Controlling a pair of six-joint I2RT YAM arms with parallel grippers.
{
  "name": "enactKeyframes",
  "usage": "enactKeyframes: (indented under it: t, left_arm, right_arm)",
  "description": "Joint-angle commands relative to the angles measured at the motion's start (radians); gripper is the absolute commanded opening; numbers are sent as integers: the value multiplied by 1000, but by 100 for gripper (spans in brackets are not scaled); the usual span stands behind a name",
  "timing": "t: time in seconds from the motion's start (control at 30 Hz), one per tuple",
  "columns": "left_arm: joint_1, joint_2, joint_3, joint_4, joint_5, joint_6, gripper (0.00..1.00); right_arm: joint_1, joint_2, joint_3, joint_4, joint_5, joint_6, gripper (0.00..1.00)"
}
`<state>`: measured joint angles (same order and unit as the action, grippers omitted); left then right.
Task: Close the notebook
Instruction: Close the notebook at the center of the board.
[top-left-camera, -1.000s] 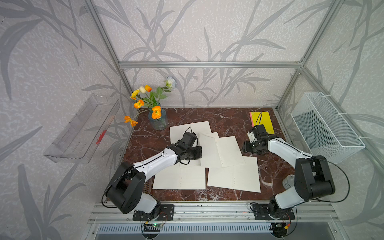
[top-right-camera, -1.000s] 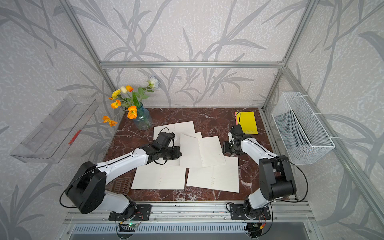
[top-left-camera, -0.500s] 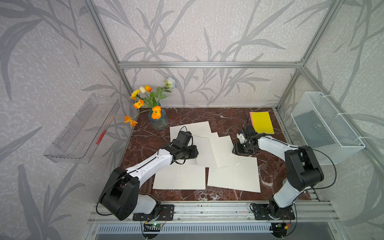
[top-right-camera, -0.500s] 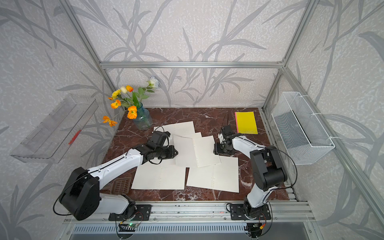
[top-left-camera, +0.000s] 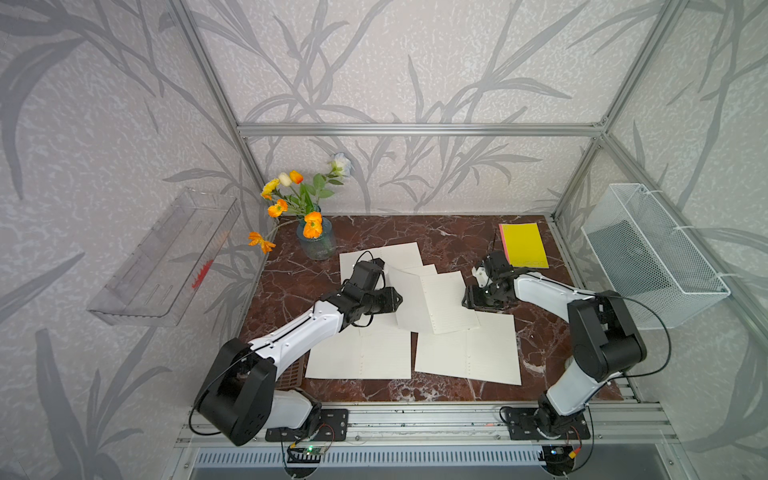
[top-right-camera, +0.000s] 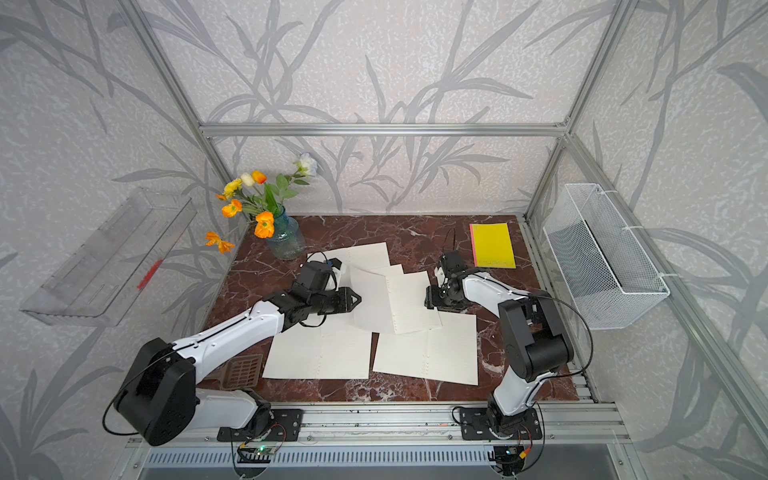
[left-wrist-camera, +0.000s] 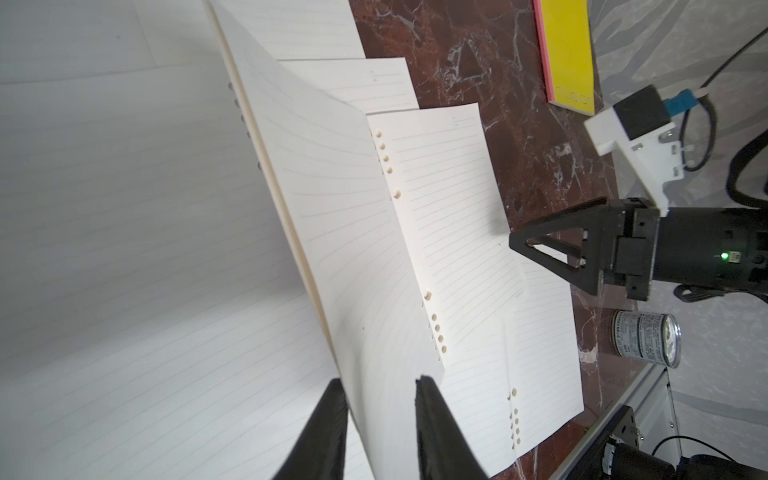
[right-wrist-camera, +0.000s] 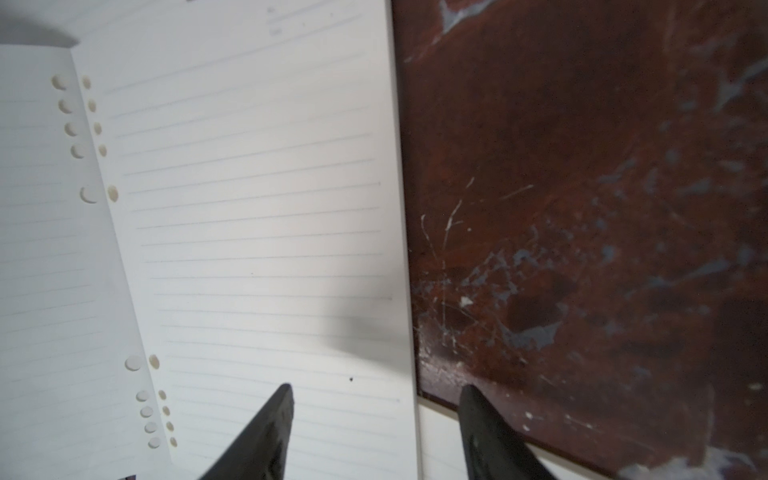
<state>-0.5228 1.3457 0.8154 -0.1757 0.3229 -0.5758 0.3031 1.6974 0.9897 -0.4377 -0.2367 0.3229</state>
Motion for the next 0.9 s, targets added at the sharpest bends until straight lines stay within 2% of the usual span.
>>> enactKeyframes:
  t: [0.0, 0.57, 0.87]
  left_arm:
    - [0, -34, -27, 101, -6, 9, 31]
    - [-24, 23, -12, 215, 61, -16, 33]
    - [-86, 93, 13, 297, 71, -38, 33]
  right_arm:
    - [7, -13, -19, 8, 3, 15, 63]
    - [5, -51, -22, -6, 15, 28, 64]
    - [-5, -96, -28, -9, 0, 33, 64]
